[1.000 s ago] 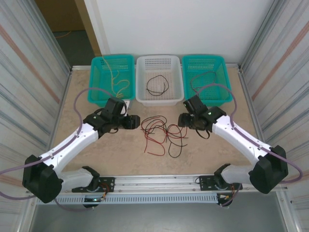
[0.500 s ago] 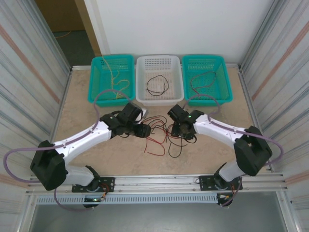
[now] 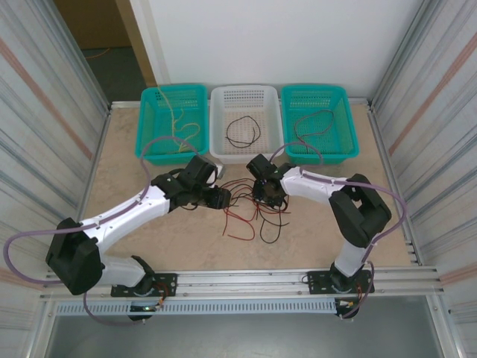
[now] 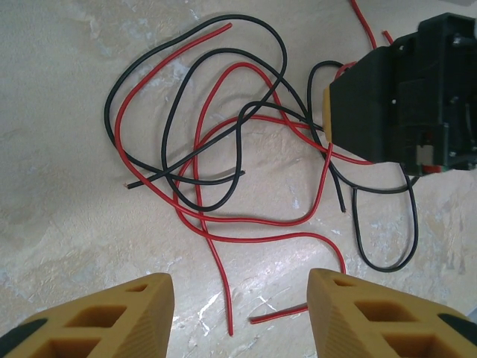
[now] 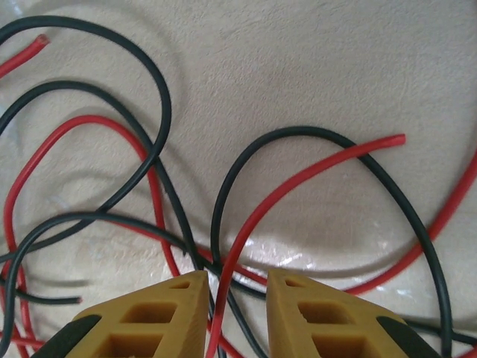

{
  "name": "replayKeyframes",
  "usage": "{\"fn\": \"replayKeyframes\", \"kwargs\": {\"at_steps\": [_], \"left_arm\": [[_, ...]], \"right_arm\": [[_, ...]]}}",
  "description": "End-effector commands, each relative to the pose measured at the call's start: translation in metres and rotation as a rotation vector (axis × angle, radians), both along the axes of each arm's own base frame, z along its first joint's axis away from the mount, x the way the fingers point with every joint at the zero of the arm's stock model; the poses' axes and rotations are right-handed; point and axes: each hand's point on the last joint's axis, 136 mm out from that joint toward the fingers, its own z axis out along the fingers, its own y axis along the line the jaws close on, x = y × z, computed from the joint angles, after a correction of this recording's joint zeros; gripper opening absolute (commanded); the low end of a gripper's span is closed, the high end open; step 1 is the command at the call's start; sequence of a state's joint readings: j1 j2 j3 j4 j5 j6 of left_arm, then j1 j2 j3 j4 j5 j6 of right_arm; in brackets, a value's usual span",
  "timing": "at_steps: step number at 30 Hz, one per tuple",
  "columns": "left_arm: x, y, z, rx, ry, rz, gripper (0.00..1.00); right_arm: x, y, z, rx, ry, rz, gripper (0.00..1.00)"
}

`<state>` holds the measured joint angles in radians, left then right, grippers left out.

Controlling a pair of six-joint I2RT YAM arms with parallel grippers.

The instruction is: Untangle the cables

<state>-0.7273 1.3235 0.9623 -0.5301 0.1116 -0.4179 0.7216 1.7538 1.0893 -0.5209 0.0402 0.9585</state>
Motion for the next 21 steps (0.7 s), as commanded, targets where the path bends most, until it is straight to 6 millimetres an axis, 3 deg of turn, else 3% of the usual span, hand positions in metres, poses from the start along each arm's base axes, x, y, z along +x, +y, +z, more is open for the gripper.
{"fn": "replayKeyframes", "kwargs": {"at_steps": [1, 4, 6, 14, 21], "left_arm": [[0.002, -0.001, 0.008, -0.023, -0.004, 0.015, 0.51], [0.003, -0.004, 0.007, -0.027, 0.006, 0.012, 0.51], [0.003, -0.007, 0.007, -0.037, 0.010, 0.006, 0.53], [0.010, -0.017, 0.009, -0.062, 0.004, -0.008, 0.54], [0.011, -0.030, 0.016, -0.116, 0.007, -0.035, 0.54]], "right_arm": [[0.005, 0.008, -0.003, 0.029, 0.005, 0.011, 0.17], [0.004, 0.005, 0.003, 0.012, -0.009, 0.023, 0.01], [0.002, 0.003, 0.017, -0.003, -0.046, 0.040, 0.00], [-0.017, 0.005, 0.117, -0.086, -0.319, 0.210, 0.00], [-0.036, 0.006, 0.206, -0.027, -0.544, 0.297, 0.00]]}}
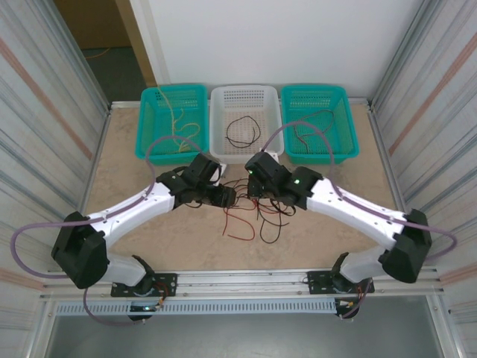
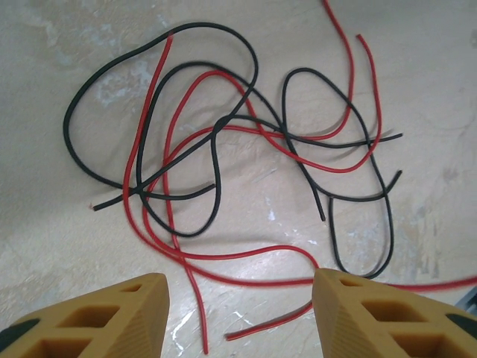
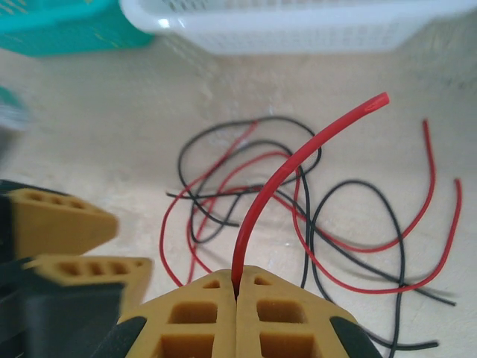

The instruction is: Untangle the cables

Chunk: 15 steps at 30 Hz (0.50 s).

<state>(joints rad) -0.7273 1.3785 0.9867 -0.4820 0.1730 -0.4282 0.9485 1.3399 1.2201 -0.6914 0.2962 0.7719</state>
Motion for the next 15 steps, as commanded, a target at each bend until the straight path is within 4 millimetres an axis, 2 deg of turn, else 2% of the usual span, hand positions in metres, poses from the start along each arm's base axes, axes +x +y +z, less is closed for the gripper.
{"fn": "replayKeyframes", "kwargs": {"at_steps": [1, 4, 7, 10, 15], "left_arm": [[0.007, -0.012, 0.017, -0.064, -0.016, -0.008, 0.54], [0.006, -0.014, 0.017, -0.072, -0.011, -0.014, 0.54], [0.004, -0.015, 0.017, -0.083, -0.005, -0.021, 0.54], [0.000, -0.020, 0.019, -0.100, -0.004, -0.043, 0.54], [-0.008, -0.032, 0.018, -0.104, -0.004, -0.084, 0.54]], "right_arm": [[-0.005, -0.016, 0.038, -0.043, -0.121, 0.026, 0.00], [-0.010, -0.022, 0.078, 0.021, -0.207, 0.030, 0.00], [-0.010, -0.032, 0.108, 0.064, -0.273, 0.011, 0.00], [-0.009, -0.039, 0.129, 0.087, -0.319, -0.003, 0.00], [0.005, -0.052, 0.146, 0.113, -0.349, -0.056, 0.00]]}}
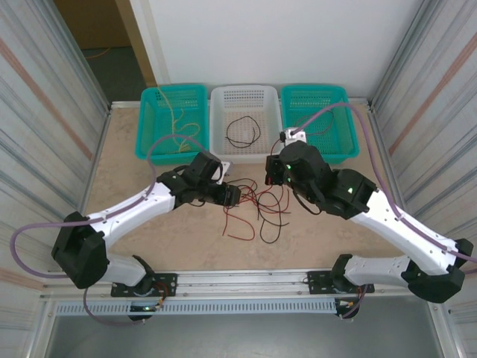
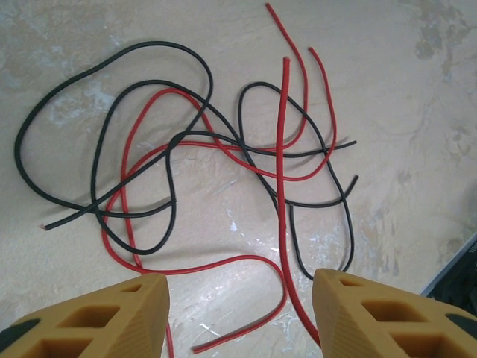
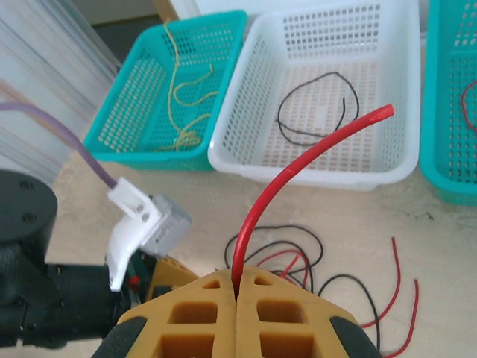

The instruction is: Untangle the cables

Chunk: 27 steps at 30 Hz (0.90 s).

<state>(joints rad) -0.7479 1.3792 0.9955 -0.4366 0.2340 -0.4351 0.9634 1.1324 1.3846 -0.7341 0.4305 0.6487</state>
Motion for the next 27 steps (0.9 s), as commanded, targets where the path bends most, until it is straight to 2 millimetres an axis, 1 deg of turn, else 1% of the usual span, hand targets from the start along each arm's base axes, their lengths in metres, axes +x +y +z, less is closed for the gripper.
{"fn": "replayKeyframes", "kwargs": {"at_steps": [1, 4, 6, 7, 9, 11, 14, 16, 19, 23, 25, 26, 27], "left_arm": [[-0.003, -0.014, 0.006, -0.028, 0.001, -0.034, 0.54], [-0.004, -0.016, 0.004, -0.026, 0.002, -0.040, 0.54], [-0.003, -0.014, 0.007, -0.014, -0.012, -0.036, 0.55], [-0.001, -0.011, 0.010, -0.002, -0.029, -0.034, 0.56], [0.004, 0.000, 0.017, 0.061, -0.087, -0.024, 0.63], [0.009, 0.012, 0.026, 0.116, -0.146, -0.014, 0.66], [0.011, 0.022, 0.039, 0.132, -0.198, -0.012, 0.70], [0.013, 0.026, 0.042, 0.129, -0.202, 0.000, 0.71], [0.016, 0.035, 0.045, 0.119, -0.177, 0.043, 0.71], [0.015, 0.042, 0.048, 0.097, -0.167, 0.077, 0.75], [0.012, 0.045, 0.047, 0.096, -0.165, 0.080, 0.75], [0.011, 0.046, 0.046, 0.096, -0.163, 0.085, 0.76], [0.010, 0.047, 0.045, 0.096, -0.161, 0.085, 0.76]], "right_arm": [[0.015, -0.017, 0.016, 0.002, -0.039, -0.062, 0.00], [0.033, -0.030, 0.032, 0.021, -0.065, -0.109, 0.00], [0.048, -0.044, 0.045, 0.014, -0.085, -0.148, 0.00], [0.055, -0.050, 0.051, 0.017, -0.090, -0.159, 0.00], [0.073, -0.069, 0.062, 0.017, -0.103, -0.200, 0.00], [0.092, -0.090, 0.067, 0.017, -0.101, -0.253, 0.00], [0.121, -0.119, 0.068, 0.025, -0.083, -0.316, 0.00], [0.139, -0.135, 0.065, 0.028, -0.070, -0.346, 0.00], [0.167, -0.157, 0.051, 0.069, -0.030, -0.387, 0.00], [0.201, -0.188, 0.020, 0.128, 0.048, -0.442, 0.00], [0.216, -0.197, -0.001, 0.166, 0.101, -0.443, 0.04], [0.224, -0.200, -0.012, 0.188, 0.132, -0.437, 0.09], [0.229, -0.202, -0.022, 0.207, 0.161, -0.429, 0.17]]}}
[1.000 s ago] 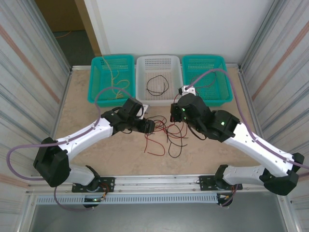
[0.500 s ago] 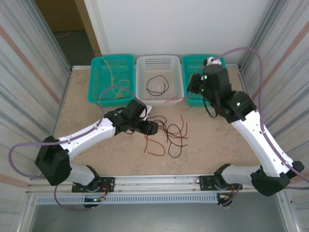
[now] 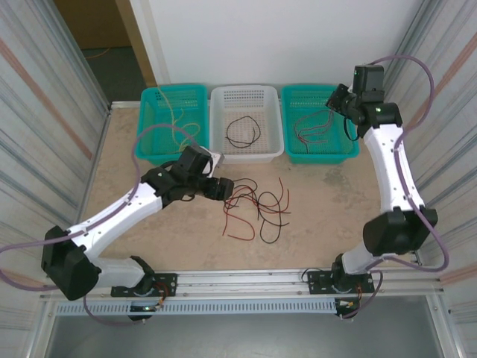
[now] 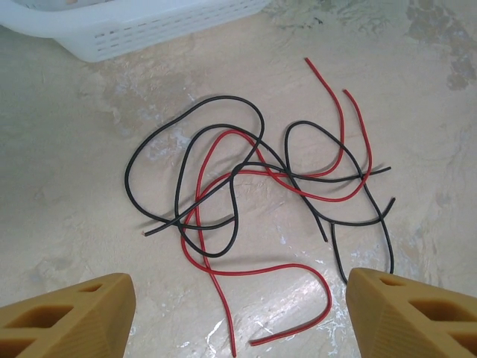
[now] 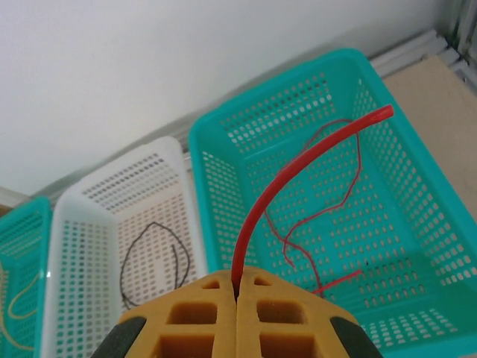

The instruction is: Untangle the cables

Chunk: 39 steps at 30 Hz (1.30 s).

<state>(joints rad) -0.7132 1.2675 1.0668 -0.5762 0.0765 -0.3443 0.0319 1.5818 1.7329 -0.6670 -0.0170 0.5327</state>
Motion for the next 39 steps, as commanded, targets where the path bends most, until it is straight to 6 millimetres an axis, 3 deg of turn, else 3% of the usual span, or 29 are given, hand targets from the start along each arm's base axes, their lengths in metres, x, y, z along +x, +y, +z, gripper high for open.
{"fn": "replayKeyframes", "kwargs": {"at_steps": [1, 2, 6, 9, 12, 15, 19, 23, 28, 34, 39], "left_arm": [[-0.006, 0.009, 0.001, -0.003, 0.004, 0.023, 0.76], [-0.007, 0.010, 0.000, -0.003, 0.008, 0.026, 0.76], [-0.006, 0.012, 0.001, -0.012, 0.008, 0.040, 0.77], [-0.005, 0.011, 0.001, -0.016, 0.007, 0.040, 0.77], [-0.003, 0.013, -0.004, -0.003, 0.015, 0.046, 0.77], [-0.004, 0.013, -0.006, -0.007, 0.022, 0.047, 0.76], [-0.006, 0.011, -0.012, -0.034, 0.047, 0.061, 0.74], [-0.010, 0.010, -0.026, -0.053, 0.101, 0.072, 0.70], [-0.015, 0.009, -0.038, -0.057, 0.149, 0.081, 0.65], [-0.014, 0.017, -0.046, -0.087, 0.180, 0.130, 0.61], [-0.011, 0.024, -0.045, -0.123, 0.195, 0.166, 0.58]], "right_arm": [[0.021, 0.004, -0.019, 0.141, 0.036, 0.068, 0.29], [0.024, 0.003, -0.029, 0.166, 0.068, 0.079, 0.36], [0.020, 0.006, -0.048, 0.167, 0.139, 0.094, 0.46], [0.005, 0.012, -0.050, 0.136, 0.139, 0.103, 0.56], [-0.018, 0.023, -0.051, 0.116, 0.149, 0.119, 0.57], [-0.050, 0.047, -0.059, 0.091, 0.158, 0.149, 0.57], [-0.103, 0.093, -0.079, 0.044, 0.172, 0.226, 0.59], [-0.152, 0.132, -0.121, 0.005, 0.246, 0.289, 0.58], [-0.196, 0.168, -0.176, -0.033, 0.363, 0.351, 0.53], [-0.216, 0.208, -0.218, -0.047, 0.492, 0.388, 0.48], [-0.215, 0.264, -0.233, 0.022, 0.523, 0.444, 0.48]]}}
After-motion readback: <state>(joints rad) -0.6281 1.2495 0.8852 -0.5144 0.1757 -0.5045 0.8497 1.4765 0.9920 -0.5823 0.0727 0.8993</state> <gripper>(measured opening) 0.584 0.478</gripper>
